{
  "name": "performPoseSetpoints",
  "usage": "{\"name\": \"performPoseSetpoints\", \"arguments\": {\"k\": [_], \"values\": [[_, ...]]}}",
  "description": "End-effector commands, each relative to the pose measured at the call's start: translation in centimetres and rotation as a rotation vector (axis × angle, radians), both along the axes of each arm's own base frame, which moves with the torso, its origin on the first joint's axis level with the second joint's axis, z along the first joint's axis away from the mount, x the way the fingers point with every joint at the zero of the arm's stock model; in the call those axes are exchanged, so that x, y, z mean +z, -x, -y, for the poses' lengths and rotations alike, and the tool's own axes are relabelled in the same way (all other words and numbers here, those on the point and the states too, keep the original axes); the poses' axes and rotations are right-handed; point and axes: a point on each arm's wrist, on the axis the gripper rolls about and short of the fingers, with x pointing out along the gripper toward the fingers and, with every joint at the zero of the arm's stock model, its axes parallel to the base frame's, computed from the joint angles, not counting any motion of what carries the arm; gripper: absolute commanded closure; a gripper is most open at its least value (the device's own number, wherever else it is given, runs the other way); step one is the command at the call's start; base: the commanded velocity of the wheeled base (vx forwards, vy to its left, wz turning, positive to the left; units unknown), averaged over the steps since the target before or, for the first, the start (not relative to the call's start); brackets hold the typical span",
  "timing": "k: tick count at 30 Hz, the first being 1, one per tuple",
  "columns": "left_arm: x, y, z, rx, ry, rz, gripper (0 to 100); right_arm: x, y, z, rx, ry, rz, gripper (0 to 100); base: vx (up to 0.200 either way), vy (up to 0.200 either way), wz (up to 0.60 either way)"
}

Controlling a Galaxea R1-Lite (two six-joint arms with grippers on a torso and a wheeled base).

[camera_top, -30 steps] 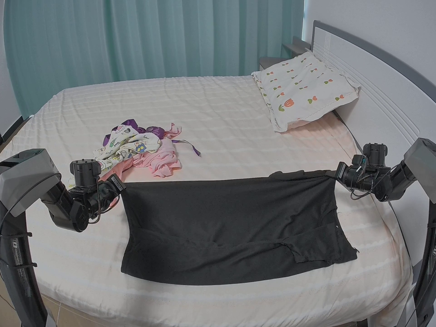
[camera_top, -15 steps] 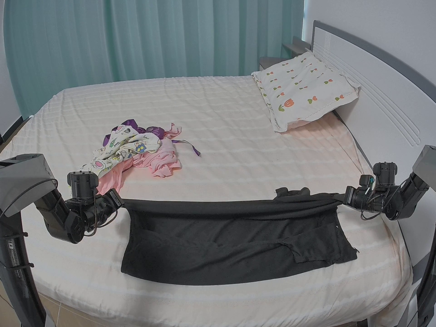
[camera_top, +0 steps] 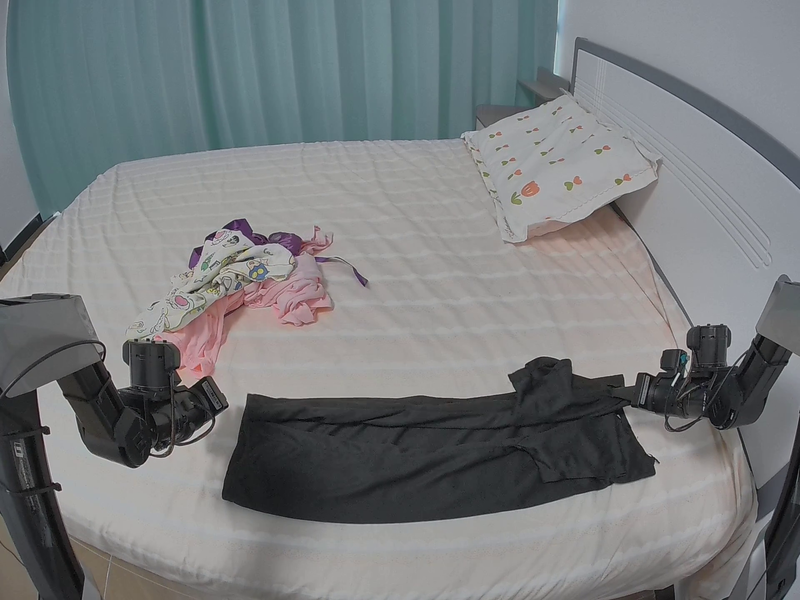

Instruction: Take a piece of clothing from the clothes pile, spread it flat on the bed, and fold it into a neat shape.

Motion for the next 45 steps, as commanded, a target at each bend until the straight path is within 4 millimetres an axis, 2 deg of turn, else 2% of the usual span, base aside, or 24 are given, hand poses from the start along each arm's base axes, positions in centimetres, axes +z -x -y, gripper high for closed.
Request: {"name": "performPoseSetpoints", "arguments": {"k": [1, 5, 9, 10, 11, 13, 14, 15, 17, 19, 23, 27, 29, 31, 34, 40, 45], "values": [[-0.5, 0.5, 0.1, -0.011, 0.007, -0.029, 0, -0.6, 0.4, -0.1, 0.003, -0.004, -0.026, 0, 0.000, 0.000, 0.00], [-1.0, 1.3, 0.3, -0.032, 0.022, -0.054, 0, -0.4, 0.6, -0.2, -0.002, -0.012, -0.026, 0, 0.000, 0.000, 0.00], [-0.7, 1.5, 0.3, -0.028, 0.026, -0.041, 0, 0.7, 0.6, 0.2, -0.015, -0.012, 0.004, 0, 0.000, 0.000, 0.00], [-0.3, 1.8, 0.0, -0.017, 0.031, -0.021, 0, 1.8, 0.8, 0.9, -0.042, -0.019, 0.032, 0, 0.000, 0.000, 0.00], [-0.1, 1.8, 0.0, -0.015, 0.033, -0.014, 0, 2.1, 0.8, 1.0, -0.048, -0.023, 0.037, 0, 0.000, 0.000, 0.00], [1.0, 2.2, -0.4, 0.018, 0.065, 0.021, 0, 3.8, 0.9, 1.1, -0.086, -0.062, 0.069, 0, 0.000, 0.000, 0.00], [1.1, 2.3, -0.4, 0.021, 0.068, 0.021, 0, 3.9, 1.0, 1.1, -0.088, -0.065, 0.068, 0, 0.000, 0.000, 0.00], [2.1, 2.3, -0.7, 0.058, 0.110, 0.052, 0, 5.1, 1.1, 1.0, -0.113, -0.096, 0.085, 0, 0.000, 0.000, 0.00], [2.8, 2.2, -0.9, 0.086, 0.146, 0.073, 0, 5.8, 1.3, 0.7, -0.123, -0.115, 0.093, 0, 0.000, 0.000, 0.00], [3.7, 2.0, -0.9, 0.138, 0.231, 0.100, 0, 6.9, 1.6, -0.6, -0.123, -0.171, 0.091, 0, 0.000, 0.000, 0.00], [3.9, 1.8, -0.7, 0.179, 0.312, 0.100, 0, 6.8, 1.8, -2.4, -0.135, -0.250, 0.039, 0, 0.000, 0.000, 0.00], [3.6, 2.0, -0.3, 0.207, 0.371, 0.079, 0, 5.4, 1.5, -3.5, -0.137, -0.281, -0.017, 0, 0.000, 0.000, 0.00], [3.7, 2.2, -0.1, 0.233, 0.421, 0.072, 0, 3.6, 1.2, -4.2, -0.123, -0.271, -0.066, 0, 0.000, 0.000, 0.00], [3.6, 2.1, 0.0, 0.240, 0.436, 0.068, 0, 3.0, 0.7, -4.2, -0.129, -0.255, -0.068, 0, 0.000, 0.000, 0.00], [3.4, 2.1, 0.0, 0.241, 0.439, 0.061, 0, 3.0, 0.2, -4.2, -0.125, -0.251, -0.039, 0, 0.000, 0.000, 0.00], [2.4, 2.6, 0.3, 0.242, 0.435, 0.020, 0, 2.6, -2.2, -4.4, -0.108, -0.246, -0.004, 0, 0.000, 0.000, 0.00], [2.4, 2.7, 0.3, 0.240, 0.433, 0.017, 0, 0.9, -2.7, -4.4, -0.080, -0.199, -0.017, 0, 0.000, 0.000, 0.00]]}}
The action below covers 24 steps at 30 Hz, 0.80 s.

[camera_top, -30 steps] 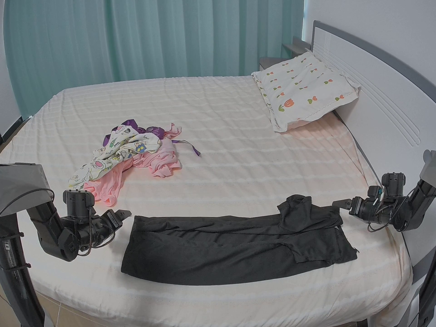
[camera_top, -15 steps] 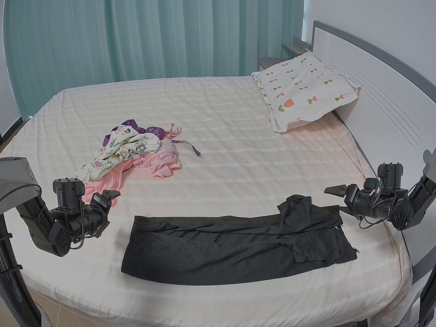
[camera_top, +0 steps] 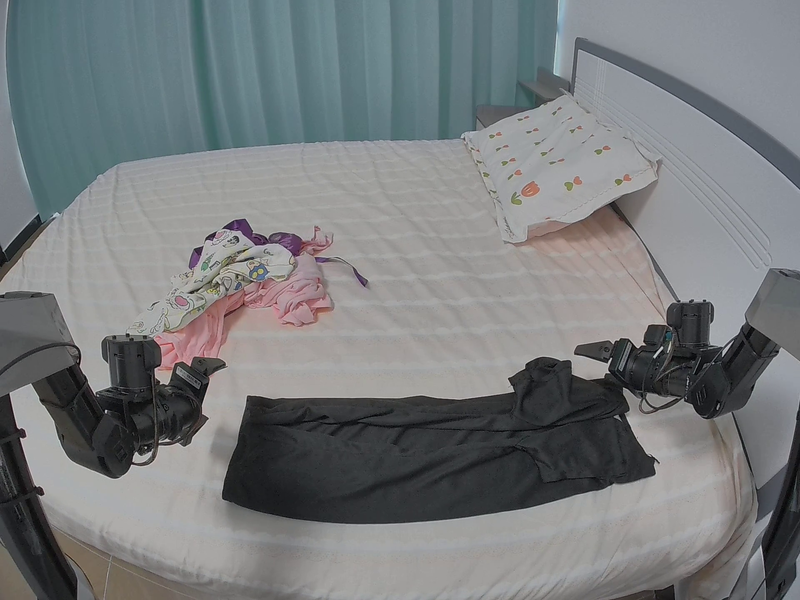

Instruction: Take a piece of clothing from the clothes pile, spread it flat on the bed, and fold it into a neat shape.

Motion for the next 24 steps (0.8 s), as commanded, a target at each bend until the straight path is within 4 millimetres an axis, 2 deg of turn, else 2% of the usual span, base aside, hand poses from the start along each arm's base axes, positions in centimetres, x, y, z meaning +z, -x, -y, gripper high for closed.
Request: {"name": "performPoseSetpoints", "arguments": {"k": [1, 5, 6, 16, 24], "values": [[-0.4, 0.1, 0.1, -0.003, 0.000, -0.015, 0, -2.3, -0.6, 0.0, 0.016, 0.022, -0.040, 0, 0.000, 0.000, 0.00], [-0.5, 0.1, 0.2, -0.006, 0.001, -0.018, 0, -2.9, -0.9, -0.1, 0.019, 0.027, -0.047, 0, 0.000, 0.000, 0.00], [-0.5, 0.1, 0.2, -0.006, 0.001, -0.018, 0, -2.9, -0.8, -0.1, 0.019, 0.027, -0.049, 100, 0.000, 0.000, 0.00], [-0.5, 0.1, 0.2, -0.006, 0.001, -0.018, 0, -3.0, 0.4, 0.4, 0.011, 0.030, -0.073, 100, 0.000, 0.000, 0.00], [-0.4, 0.1, 0.2, -0.009, 0.001, -0.016, 0, -2.8, 2.0, 1.7, -0.004, 0.062, -0.083, 100, 0.000, 0.000, 0.00]]}}
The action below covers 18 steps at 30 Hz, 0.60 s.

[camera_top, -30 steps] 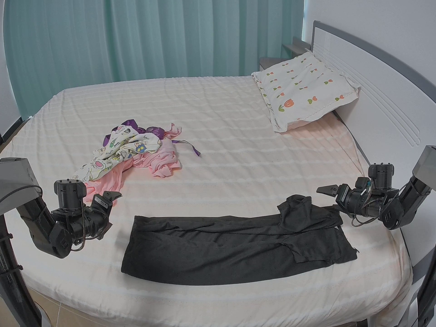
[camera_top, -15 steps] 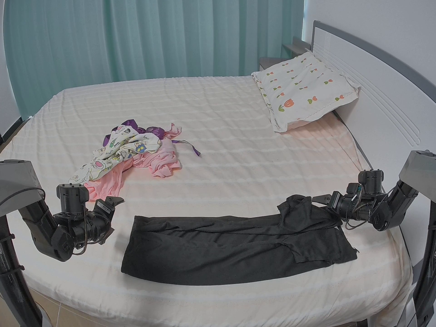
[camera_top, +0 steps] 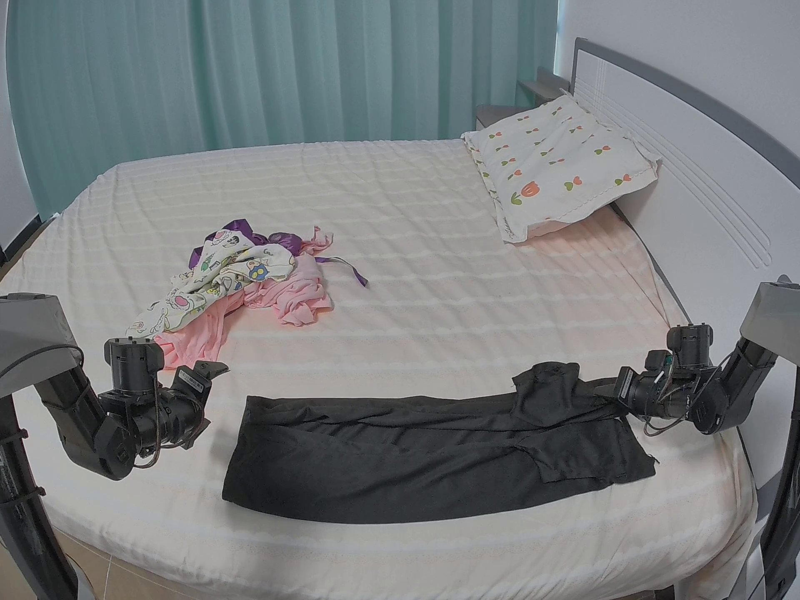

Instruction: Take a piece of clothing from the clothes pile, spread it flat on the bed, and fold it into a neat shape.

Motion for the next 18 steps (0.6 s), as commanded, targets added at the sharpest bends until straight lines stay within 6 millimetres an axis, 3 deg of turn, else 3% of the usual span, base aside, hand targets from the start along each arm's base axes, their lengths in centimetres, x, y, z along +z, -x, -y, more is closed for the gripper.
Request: {"name": "performPoseSetpoints", "arguments": {"k": [1, 17, 18], "values": [[-0.1, 0.0, 0.0, -0.003, 0.001, -0.001, 0, 0.3, 0.7, 0.6, -0.010, 0.009, -0.001, 100, 0.000, 0.000, 0.00], [-0.3, 0.0, 0.0, -0.007, 0.004, -0.010, 0, 0.7, 2.4, 1.9, 0.044, 0.043, 0.008, 100, 0.000, 0.000, 0.00], [-0.3, 0.0, 0.0, -0.006, 0.004, -0.010, 0, 0.6, 2.6, 1.8, 0.054, 0.043, 0.007, 0, 0.000, 0.000, 0.00]]}}
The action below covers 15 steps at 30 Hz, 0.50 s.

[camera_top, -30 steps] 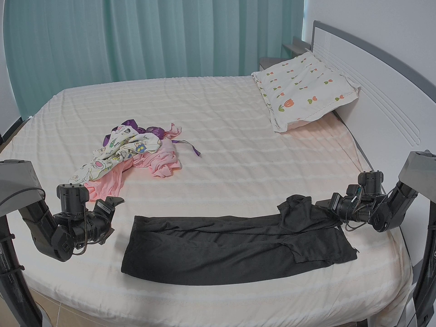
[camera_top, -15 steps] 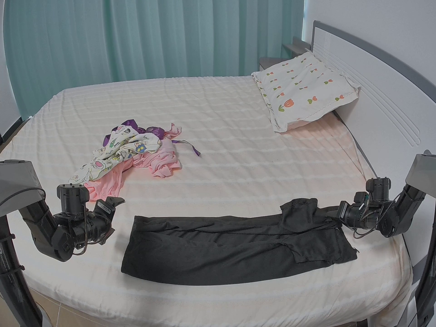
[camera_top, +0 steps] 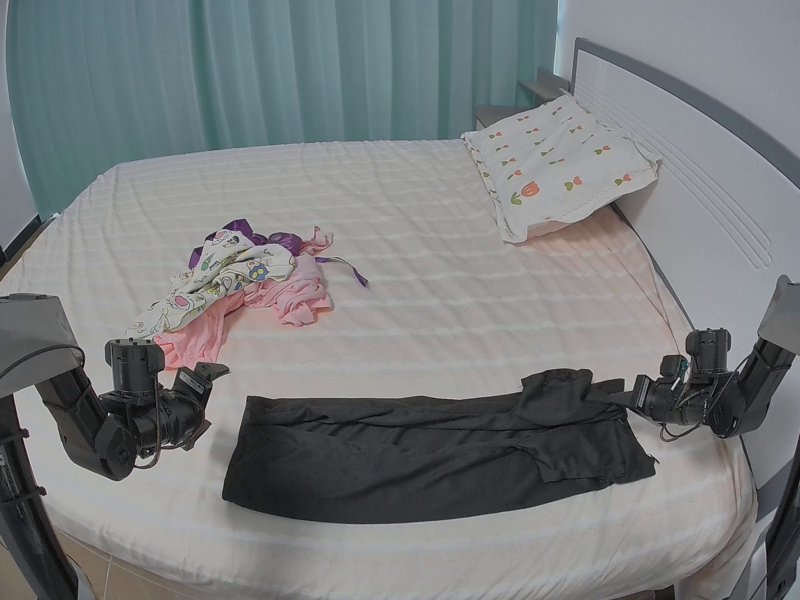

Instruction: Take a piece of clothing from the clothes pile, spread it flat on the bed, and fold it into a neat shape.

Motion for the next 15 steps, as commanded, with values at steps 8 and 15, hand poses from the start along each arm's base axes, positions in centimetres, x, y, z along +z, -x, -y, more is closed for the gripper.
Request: {"name": "performPoseSetpoints", "arguments": {"k": [8, 15], "values": [[-0.2, -0.1, 0.0, 0.000, 0.000, -0.005, 0, 1.5, 0.2, 0.1, 0.012, -0.010, 0.047, 0, 0.000, 0.000, 0.00], [-0.2, 0.0, 0.1, -0.004, 0.000, -0.005, 0, 1.6, -0.6, -1.6, 0.037, -0.049, 0.060, 0, 0.000, 0.000, 0.00]]}}
